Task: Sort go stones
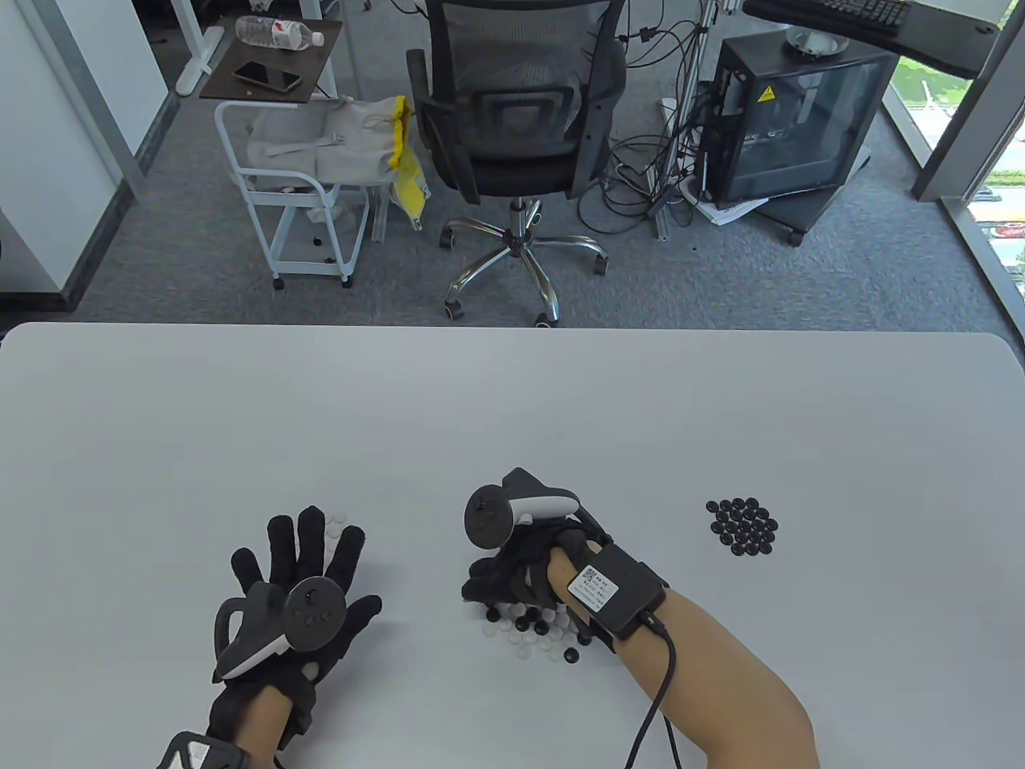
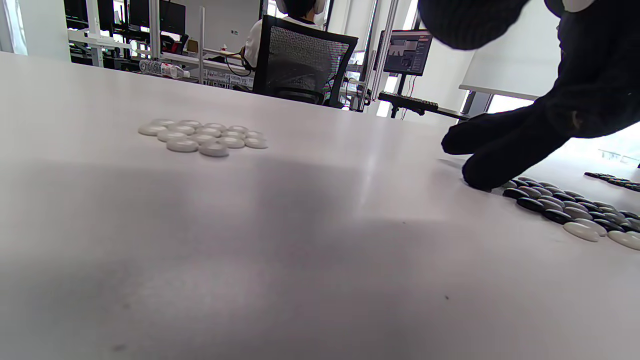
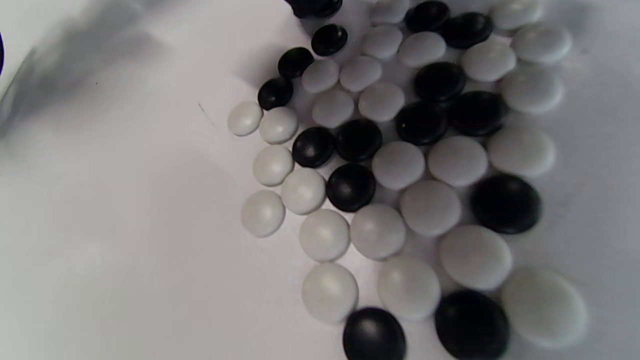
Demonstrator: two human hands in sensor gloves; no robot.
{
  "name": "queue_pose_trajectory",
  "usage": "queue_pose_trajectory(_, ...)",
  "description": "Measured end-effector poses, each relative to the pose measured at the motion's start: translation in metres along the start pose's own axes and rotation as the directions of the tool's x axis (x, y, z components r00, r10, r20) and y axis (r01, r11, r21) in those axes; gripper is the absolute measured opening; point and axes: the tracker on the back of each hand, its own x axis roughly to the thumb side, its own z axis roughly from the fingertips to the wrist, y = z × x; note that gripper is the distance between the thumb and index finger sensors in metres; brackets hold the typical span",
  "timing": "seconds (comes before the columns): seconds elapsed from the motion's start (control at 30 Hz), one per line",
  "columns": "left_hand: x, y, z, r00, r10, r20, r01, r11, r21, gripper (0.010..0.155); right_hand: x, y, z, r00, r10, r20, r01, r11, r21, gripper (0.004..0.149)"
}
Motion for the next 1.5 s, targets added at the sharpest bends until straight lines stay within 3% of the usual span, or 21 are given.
queue_pose_trajectory(0.17, 0.003, -0.001, 0.0, 1.0, -0.006, 0.005, 0.006, 1.0, -0.002, 0.081, -0.022, -0.018, -0.004, 0.992, -0.1, -0.074, 0.095, 0.993, -0.072, 0.071)
queue_pose_trajectory(0.33, 0.002, -0.001, 0.001, 1.0, 0.002, 0.001, -0.002, 1.0, -0.005, 0.081, -0.071, -0.032, 0.02, 0.956, -0.171, -0.237, 0.144, 0.982, -0.124, 0.071)
queue_pose_trajectory(0.57, 0.004, -0.002, -0.001, 1.0, -0.008, 0.008, 0.008, 1.0, -0.015, 0.081, -0.148, -0.019, 0.08, 0.858, -0.287, -0.425, 0.234, 0.956, -0.175, 0.072)
queue_pose_trajectory(0.8, 0.004, -0.002, -0.001, 1.0, -0.012, 0.004, 0.012, 1.0, -0.025, 0.081, -0.189, -0.001, 0.119, 0.775, -0.344, -0.529, 0.264, 0.938, -0.223, 0.072)
queue_pose_trajectory(1.07, 0.003, -0.002, -0.001, 1.0, -0.008, -0.004, 0.008, 0.999, -0.031, 0.081, -0.211, 0.012, 0.14, 0.734, -0.414, -0.539, 0.303, 0.909, -0.286, 0.072)
queue_pose_trajectory(1.3, 0.003, -0.001, -0.002, 1.0, -0.01, -0.003, 0.01, 1.0, -0.025, 0.081, -0.213, 0.012, 0.143, 0.727, -0.415, -0.546, 0.294, 0.908, -0.299, 0.073)
queue_pose_trajectory(1.5, 0.002, -0.001, -0.002, 1.0, -0.001, -0.005, 0.001, 1.0, -0.026, 0.081, -0.191, -0.004, 0.14, 0.802, -0.367, -0.472, 0.25, 0.922, -0.295, 0.071)
